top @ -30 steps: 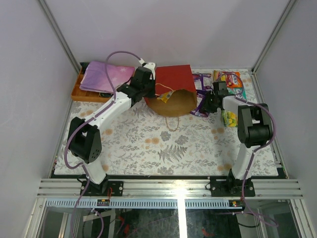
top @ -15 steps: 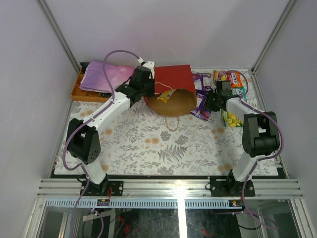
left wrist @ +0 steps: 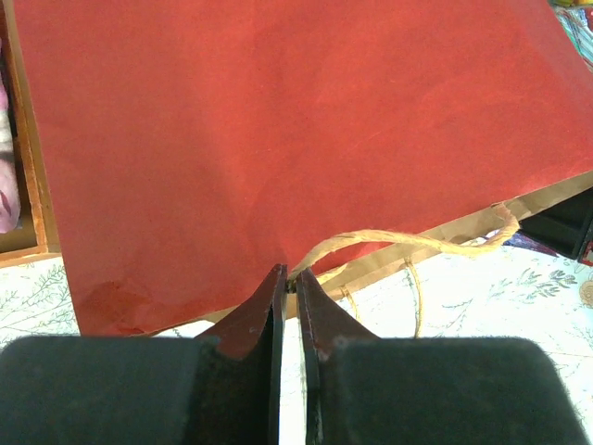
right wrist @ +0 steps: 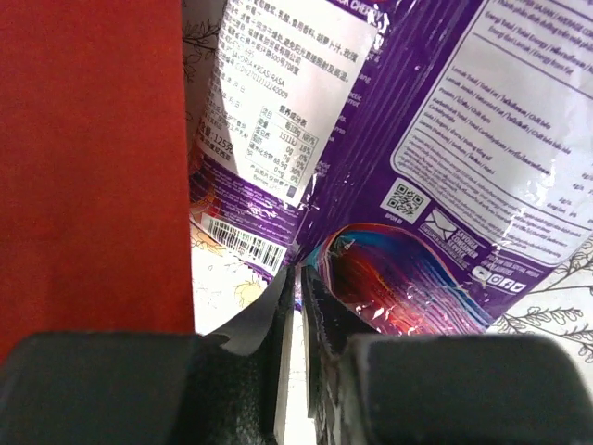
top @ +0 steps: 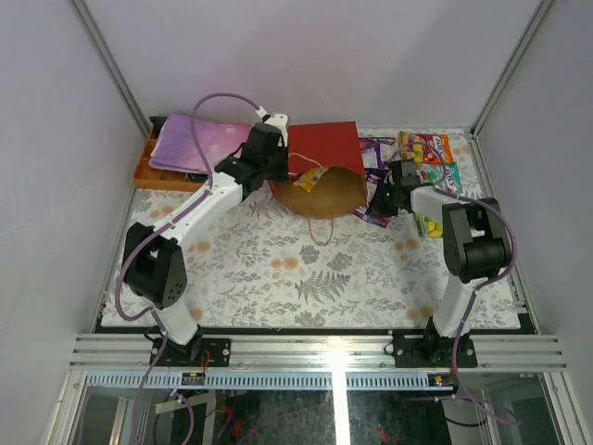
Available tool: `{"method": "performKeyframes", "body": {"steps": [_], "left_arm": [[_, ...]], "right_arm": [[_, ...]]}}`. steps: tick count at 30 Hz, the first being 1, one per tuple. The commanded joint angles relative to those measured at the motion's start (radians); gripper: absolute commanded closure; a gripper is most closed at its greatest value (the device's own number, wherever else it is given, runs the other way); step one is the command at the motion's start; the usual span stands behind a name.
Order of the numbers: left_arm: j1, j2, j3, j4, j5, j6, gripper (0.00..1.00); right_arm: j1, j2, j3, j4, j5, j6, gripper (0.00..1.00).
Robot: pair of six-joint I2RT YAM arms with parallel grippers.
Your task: Take the snacks out of the paper bag
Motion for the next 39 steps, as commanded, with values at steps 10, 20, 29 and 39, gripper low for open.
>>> {"method": "performKeyframes", "body": {"steps": [10, 20, 29, 39], "left_arm": [[0.014, -0.053, -0.030, -0.010, -0.046, 0.028, 0.93], [0.011, -0.071, -0.032, -0.018, -0.008, 0.054, 0.93], [0.013, -0.080, -0.027, -0.024, -0.008, 0.063, 0.92], [0.013, -0.095, -0.026, -0.020, 0.007, 0.063, 0.92]], "right_arm": [[-0.046, -0.021, -0.160, 0.027, -0.035, 0.036, 0.91], [-0.124, -0.085, -0.253, 0.055, -0.071, 0.083, 0.92], [-0.159, -0.173, -0.308, 0.020, -0.054, 0.083, 0.93], [-0.162, -0.447, -0.352, 0.045, 0.000, 0.071, 0.70]]}}
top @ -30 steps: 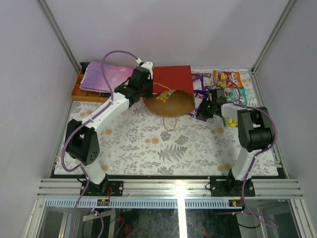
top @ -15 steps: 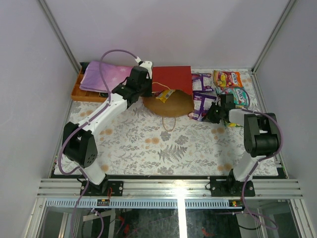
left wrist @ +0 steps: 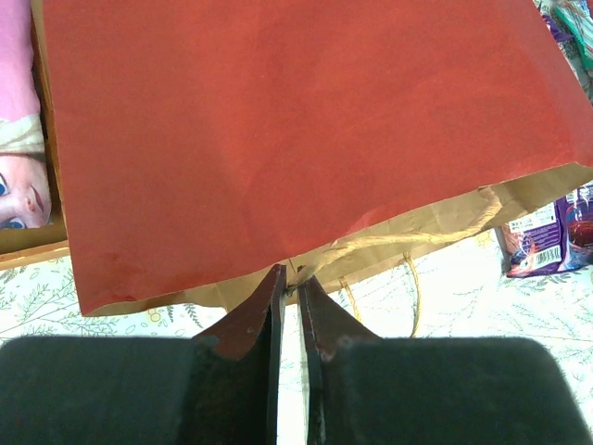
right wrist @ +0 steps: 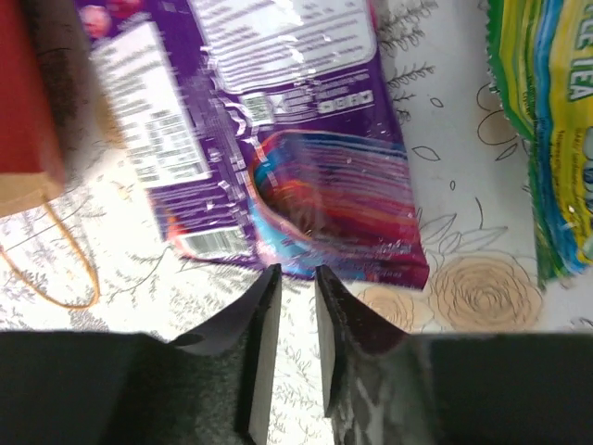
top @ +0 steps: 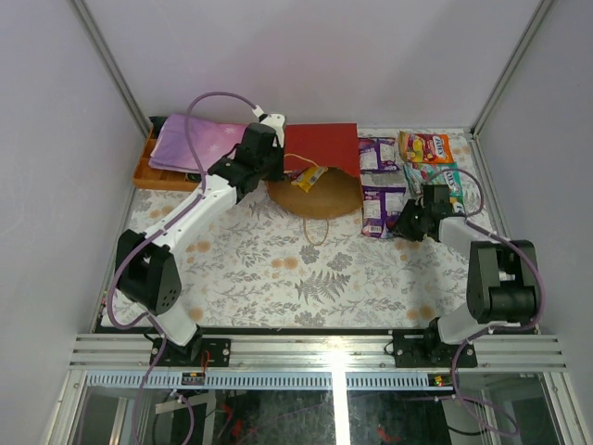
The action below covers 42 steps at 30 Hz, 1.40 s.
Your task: Take the snacks out of the paper bag
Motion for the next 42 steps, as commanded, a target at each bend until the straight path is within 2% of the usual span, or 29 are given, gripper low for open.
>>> {"method": "performKeyframes", "body": {"steps": [1, 6, 8, 11, 17, 20, 22, 26, 28, 32, 36, 42], "left_arm": [[0.006, -0.042, -0.001, 0.001, 0.016, 0.015, 0.92], [0.000, -0.036, 0.003, 0.009, 0.035, 0.007, 0.92], [-0.006, -0.031, 0.009, 0.009, 0.038, 0.005, 0.92], [-0.013, -0.029, 0.011, 0.008, 0.036, 0.004, 0.92], [-0.016, -0.051, 0.009, -0.010, 0.014, 0.007, 0.91], [-0.016, -0.086, -0.002, -0.009, -0.006, 0.001, 0.88], [-0.017, -0.124, -0.024, 0.012, -0.019, -0.012, 0.81], [-0.013, -0.210, -0.065, 0.050, -0.043, -0.046, 0.55], [-0.013, -0.235, -0.062, 0.048, -0.034, -0.062, 0.45], [-0.013, -0.267, -0.079, 0.062, 0.057, -0.127, 0.37], [-0.018, -0.311, -0.243, 0.200, 0.166, -0.295, 0.33], [-0.039, -0.364, -0.498, 0.381, 0.126, -0.432, 0.26]], "right_arm": [[0.004, -0.188, 0.009, -0.002, 0.036, -0.026, 0.64], [0.110, -0.342, 0.100, -0.005, 0.121, -0.096, 0.45], [0.190, -0.350, 0.168, 0.002, 0.136, -0.140, 0.38], [0.266, -0.327, 0.245, 0.018, 0.158, -0.203, 0.34], [0.346, -0.252, 0.348, 0.124, 0.010, -0.366, 0.25], [0.394, -0.209, 0.424, 0.119, -0.048, -0.489, 0.27], [0.437, -0.187, 0.466, 0.110, -0.032, -0.580, 0.28], [0.492, -0.141, 0.514, 0.130, -0.026, -0.715, 0.30], [0.511, -0.107, 0.556, 0.111, -0.015, -0.765, 0.32], [0.533, -0.027, 0.663, 0.041, -0.011, -0.829, 0.35], [0.542, 0.062, 0.755, 0.000, -0.024, -0.858, 0.39], [0.547, 0.176, 0.897, -0.069, -0.039, -0.872, 0.52]]}}
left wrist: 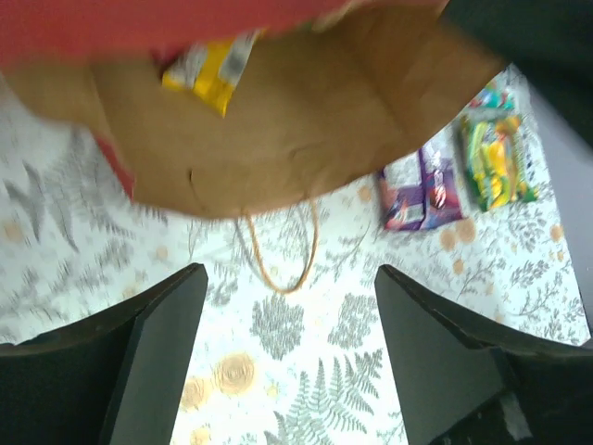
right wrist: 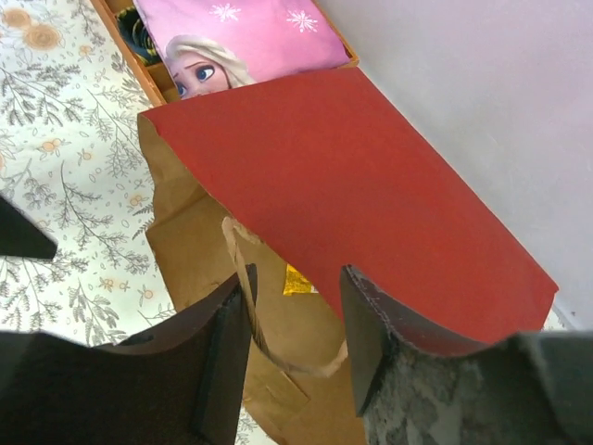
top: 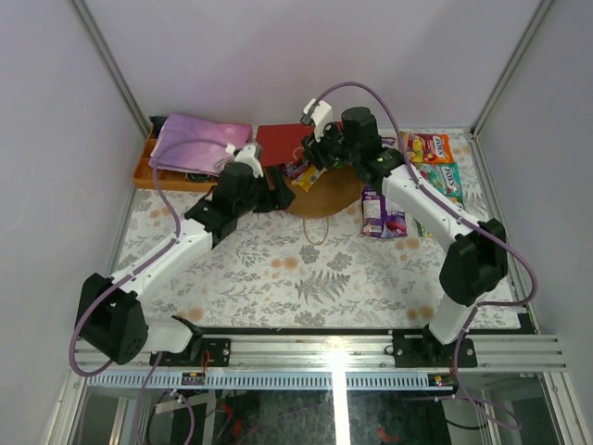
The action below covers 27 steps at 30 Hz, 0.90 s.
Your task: Take the snacks out of the paper bag
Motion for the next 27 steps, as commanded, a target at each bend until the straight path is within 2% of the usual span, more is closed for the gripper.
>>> {"method": "performKeyframes", "body": {"steps": [1, 3, 4, 5, 6, 11, 16, 20, 27], "left_arm": [[-0.011, -0.017, -0.120, 0.172, -0.014, -0.123, 0.25], [-0.011, -0.005, -0.130, 0.157, -0.057, -0.114, 0.22], [-0.011, -0.001, -0.131, 0.146, -0.086, -0.104, 0.20], [-0.011, 0.002, -0.132, 0.137, -0.114, -0.093, 0.18], [-0.012, 0.000, -0.133, 0.127, -0.147, -0.081, 0.16], [-0.012, -0.008, -0.145, 0.093, -0.309, -0.026, 0.08], [-0.011, 0.048, -0.119, 0.065, -0.431, 0.021, 0.07], [-0.008, 0.105, -0.092, 0.086, -0.472, 0.054, 0.08], [0.049, 0.197, -0.054, 0.131, -0.463, 0.107, 0.13]], "right_arm": [[0.016, 0.060, 0.135, -0.062, -0.031, -0.038, 0.56], [0.020, 0.083, 0.173, -0.091, -0.039, -0.033, 0.73], [0.022, 0.090, 0.187, -0.103, -0.040, -0.031, 0.87], [0.024, 0.092, 0.198, -0.112, -0.042, -0.025, 0.98], [0.026, 0.090, 0.201, -0.116, -0.043, -0.017, 1.00], [0.033, 0.051, 0.171, -0.099, -0.023, 0.032, 1.00], [0.039, 0.014, 0.167, -0.110, -0.023, 0.107, 1.00], [0.039, -0.018, 0.135, -0.079, -0.071, 0.159, 1.00], [0.040, -0.034, 0.128, -0.093, -0.099, 0.181, 1.00]]}}
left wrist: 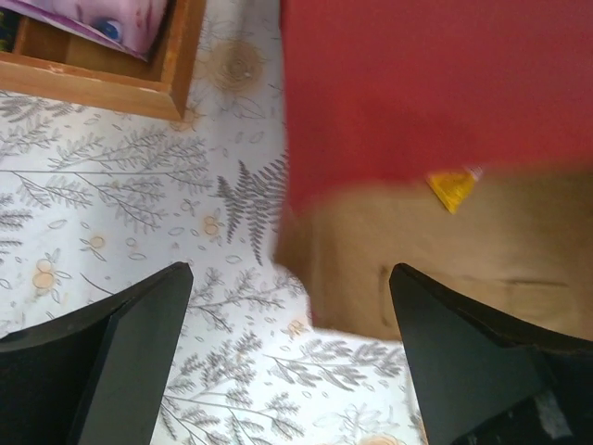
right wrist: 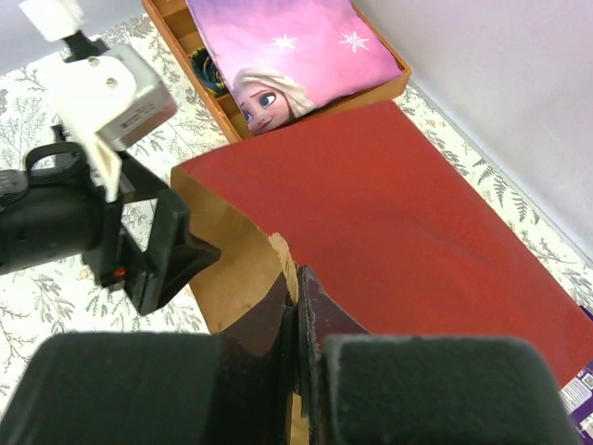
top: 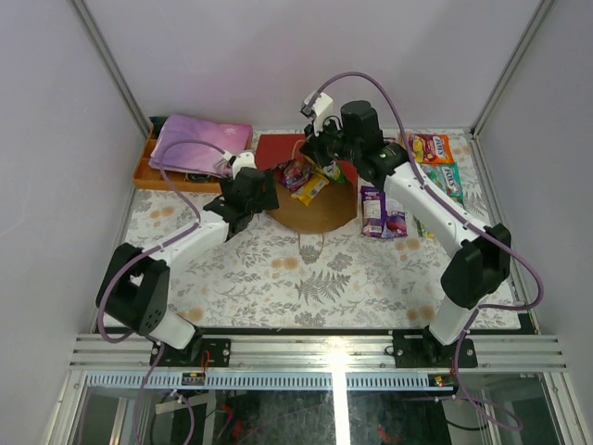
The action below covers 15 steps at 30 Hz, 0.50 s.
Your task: Take the snacks out of the paper bag
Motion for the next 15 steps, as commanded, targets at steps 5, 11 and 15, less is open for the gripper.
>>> {"method": "performKeyframes", "body": {"steps": [5, 11, 15], "left_arm": [[0.098, 0.045, 0.051, 0.129, 0.002, 0.105, 0.22], [0.164, 0.063, 0.047, 0.168, 0.108, 0.160, 0.52], [0.210, 0.123, 0.057, 0.231, 0.227, 0.213, 0.52]], "right_arm": [[0.016, -0.066, 0.005, 0.019, -0.041, 0.064, 1.00], [0.034, -0.096, -0.044, 0.078, 0.066, 0.229, 1.00], [0.106, -0.080, -0.031, 0.049, 0.222, 0.287, 1.00]]}}
